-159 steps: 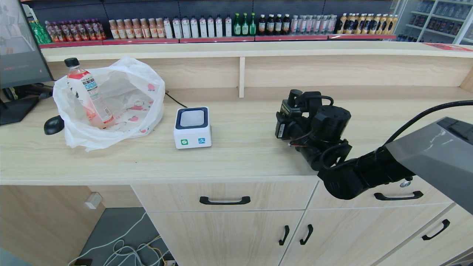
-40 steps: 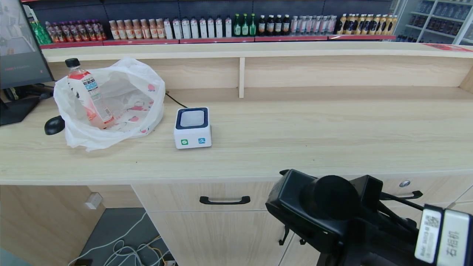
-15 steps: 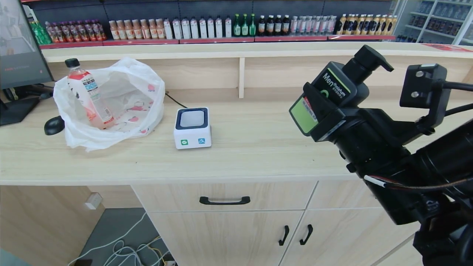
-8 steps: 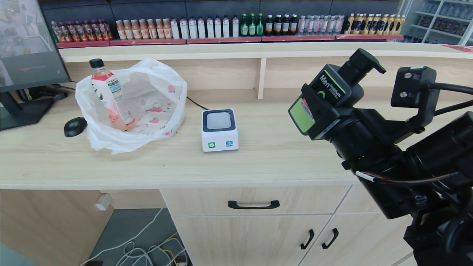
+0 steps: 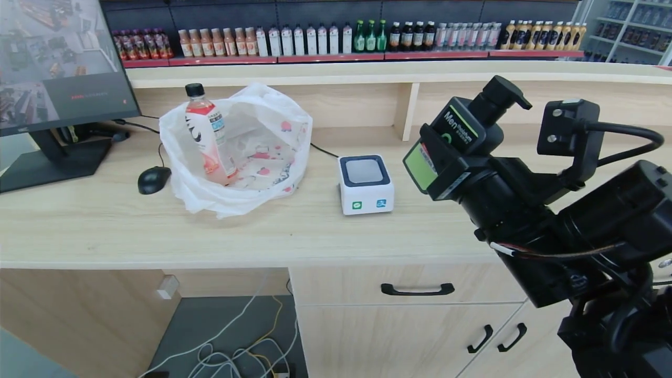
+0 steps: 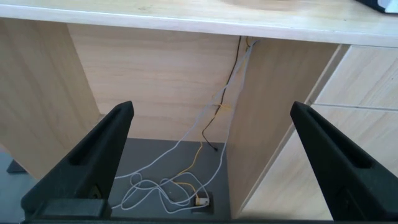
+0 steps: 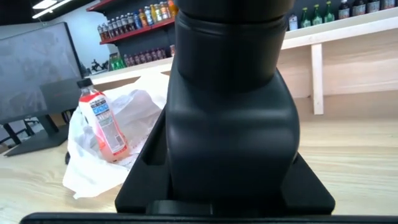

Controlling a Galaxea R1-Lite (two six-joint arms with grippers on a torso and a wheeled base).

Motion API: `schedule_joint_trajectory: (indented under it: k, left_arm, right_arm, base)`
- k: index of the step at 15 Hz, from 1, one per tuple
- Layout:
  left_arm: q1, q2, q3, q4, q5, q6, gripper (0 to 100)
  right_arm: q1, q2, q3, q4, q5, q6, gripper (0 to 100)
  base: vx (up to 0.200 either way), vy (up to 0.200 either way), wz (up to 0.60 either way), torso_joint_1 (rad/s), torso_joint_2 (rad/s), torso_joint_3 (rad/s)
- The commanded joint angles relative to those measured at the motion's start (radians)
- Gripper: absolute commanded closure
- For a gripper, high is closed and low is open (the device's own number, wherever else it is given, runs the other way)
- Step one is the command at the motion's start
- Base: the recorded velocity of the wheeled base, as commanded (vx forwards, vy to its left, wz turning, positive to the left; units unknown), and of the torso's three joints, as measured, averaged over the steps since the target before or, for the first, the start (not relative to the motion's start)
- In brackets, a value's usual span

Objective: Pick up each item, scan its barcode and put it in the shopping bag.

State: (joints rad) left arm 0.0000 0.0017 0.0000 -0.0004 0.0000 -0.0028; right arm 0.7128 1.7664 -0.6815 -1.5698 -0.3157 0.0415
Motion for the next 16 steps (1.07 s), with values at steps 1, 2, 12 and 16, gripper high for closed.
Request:
schedule_joint_trajectory:
  k: [1, 2, 12, 16]
  left_arm:
    - [0.0, 0.0, 0.0, 0.0, 0.0, 0.0, 0]
    - [0.0, 0.0, 0.0, 0.0, 0.0, 0.0, 0]
    - [0.0, 0.0, 0.0, 0.0, 0.0, 0.006, 0]
    - [0.0, 0.0, 0.0, 0.0, 0.0, 0.006, 0]
  right_arm:
    - [0.001, 0.016, -0.01, -0.001, 0.0, 0.0, 100]
    - [0.001, 0.024, -0.01, -0.001, 0.0, 0.0, 100]
    - [-0.013, 0.031, -0.009, -0.001, 0.003, 0.038, 100]
    - [-0.032, 0.035, -0.09, 0.08, -0.008, 0.129, 100]
  base:
    - [0.0, 0.2, 0.0, 0.002, 0.0, 0.002]
    - [0.0, 0.2, 0.0, 0.002, 0.0, 0.007]
    - [0.0, 0.02, 0.0, -0.001, 0.0, 0.001]
    - [0.0, 0.0, 0.0, 0.0, 0.0, 0.0]
